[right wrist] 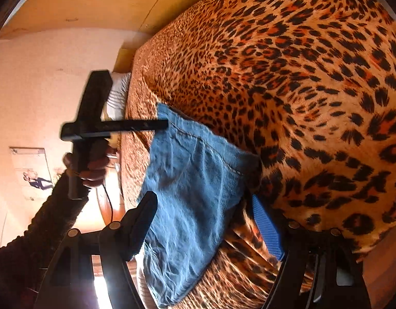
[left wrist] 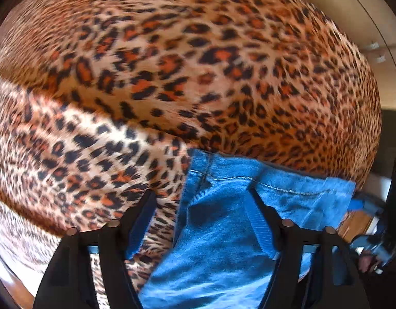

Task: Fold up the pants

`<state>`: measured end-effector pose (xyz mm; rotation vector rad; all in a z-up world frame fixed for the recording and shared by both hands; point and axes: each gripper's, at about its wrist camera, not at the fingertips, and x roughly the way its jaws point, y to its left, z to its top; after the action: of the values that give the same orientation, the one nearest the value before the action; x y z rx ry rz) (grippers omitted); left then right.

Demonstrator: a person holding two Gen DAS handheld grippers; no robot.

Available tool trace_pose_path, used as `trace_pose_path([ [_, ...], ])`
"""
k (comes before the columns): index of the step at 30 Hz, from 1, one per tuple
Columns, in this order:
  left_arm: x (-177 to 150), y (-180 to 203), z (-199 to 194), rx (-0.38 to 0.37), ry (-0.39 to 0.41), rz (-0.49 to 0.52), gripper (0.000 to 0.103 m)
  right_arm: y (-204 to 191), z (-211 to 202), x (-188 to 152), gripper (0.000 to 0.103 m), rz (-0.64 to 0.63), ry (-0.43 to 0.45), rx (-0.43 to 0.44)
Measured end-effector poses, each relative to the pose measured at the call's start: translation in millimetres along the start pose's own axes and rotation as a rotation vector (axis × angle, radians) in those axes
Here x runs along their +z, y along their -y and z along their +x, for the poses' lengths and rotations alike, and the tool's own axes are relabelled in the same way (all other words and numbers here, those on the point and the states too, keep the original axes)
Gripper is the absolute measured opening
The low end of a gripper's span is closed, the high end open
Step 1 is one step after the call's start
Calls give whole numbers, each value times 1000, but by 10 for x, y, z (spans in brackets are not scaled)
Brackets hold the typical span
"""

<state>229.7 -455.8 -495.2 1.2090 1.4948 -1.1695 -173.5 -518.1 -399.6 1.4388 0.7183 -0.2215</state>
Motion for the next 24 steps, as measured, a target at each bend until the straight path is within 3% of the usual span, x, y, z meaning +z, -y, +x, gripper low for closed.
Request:
trace_pose_path([
  [5,79,43,-8,14,50,55,79,57,66,71,77,26,24,120],
  [7,99,17,-46,-3,90,54,62,60,93,119,69,12,41,138],
  [8,105,-6,-83,-22,109,42,56,79,100,127,60,10,44,148],
  [9,111,-27,-112,-47,124,24,44,111,103,131,50,22,41,159],
  [10,92,-23,-109,-64,122,7,41,135,111,149,44,38,37,172],
  [12,65,-41,-147,-45,142,-3,39,223,178,197,14,65,23,163],
  [14,-46,-14,-225,-42,164,-35,28,281,211,219,11,88,22,176],
  [15,-142,-8,-279,-83,169,-59,21,259,213,228,16,89,15,178],
  [19,-413,75,-517,-111,237,-81,19,139,176,249,16,64,-2,212],
  [24,-725,99,-884,-122,312,-106,18,-202,74,239,16,-81,-30,189],
])
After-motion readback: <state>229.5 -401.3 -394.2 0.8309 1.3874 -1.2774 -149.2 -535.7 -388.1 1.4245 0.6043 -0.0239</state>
